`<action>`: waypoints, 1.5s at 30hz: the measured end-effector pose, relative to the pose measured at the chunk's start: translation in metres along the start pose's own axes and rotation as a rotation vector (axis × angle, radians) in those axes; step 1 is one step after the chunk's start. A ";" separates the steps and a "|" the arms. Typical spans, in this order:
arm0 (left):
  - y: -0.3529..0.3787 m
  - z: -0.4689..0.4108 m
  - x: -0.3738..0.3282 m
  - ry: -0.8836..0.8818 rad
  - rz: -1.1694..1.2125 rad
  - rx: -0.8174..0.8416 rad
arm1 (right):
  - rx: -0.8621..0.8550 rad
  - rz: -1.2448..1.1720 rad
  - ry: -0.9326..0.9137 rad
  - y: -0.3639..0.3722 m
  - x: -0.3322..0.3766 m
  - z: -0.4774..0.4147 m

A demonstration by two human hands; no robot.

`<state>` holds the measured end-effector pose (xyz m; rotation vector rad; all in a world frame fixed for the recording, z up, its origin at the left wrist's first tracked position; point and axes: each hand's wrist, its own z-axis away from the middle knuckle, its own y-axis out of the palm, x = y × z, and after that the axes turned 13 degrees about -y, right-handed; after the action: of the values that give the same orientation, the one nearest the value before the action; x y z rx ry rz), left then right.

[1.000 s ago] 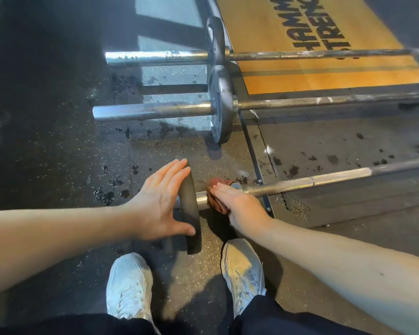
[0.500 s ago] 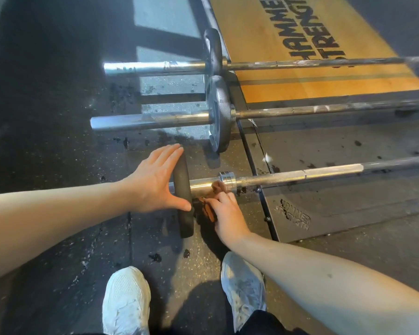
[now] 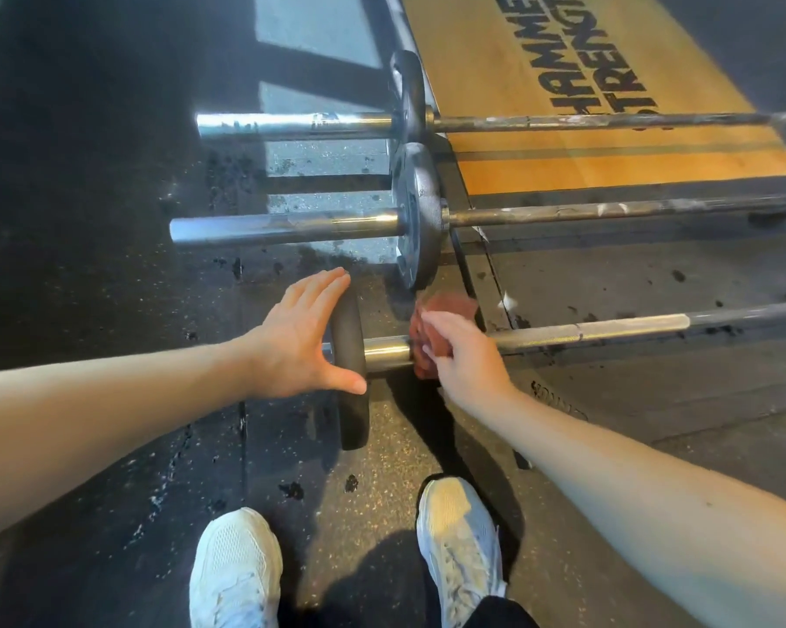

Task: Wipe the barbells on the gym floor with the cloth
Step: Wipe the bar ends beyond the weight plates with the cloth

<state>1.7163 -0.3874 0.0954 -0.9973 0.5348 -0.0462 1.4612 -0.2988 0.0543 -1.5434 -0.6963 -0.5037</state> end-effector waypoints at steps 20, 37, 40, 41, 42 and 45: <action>0.042 0.064 -0.010 0.228 -0.008 -0.301 | 0.473 -0.083 0.207 0.001 -0.015 -0.036; 0.070 0.101 -0.021 0.172 -0.281 -0.101 | 0.154 0.060 -0.158 0.002 -0.002 0.111; 0.079 0.112 -0.025 0.194 -0.309 -0.166 | 0.276 0.030 0.056 0.001 0.009 0.063; 0.081 0.116 -0.026 0.199 -0.326 -0.183 | 0.353 0.035 0.148 0.002 0.008 0.044; 0.083 0.119 -0.027 0.210 -0.341 -0.198 | 0.440 0.020 0.235 0.003 0.004 0.026; 0.092 0.128 -0.029 0.250 -0.358 -0.246 | 0.675 -0.075 0.419 0.011 -0.010 -0.007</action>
<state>1.7299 -0.2278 0.0876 -1.3291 0.5932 -0.4374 1.4619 -0.3075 0.0401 -0.7499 -0.5214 -0.5535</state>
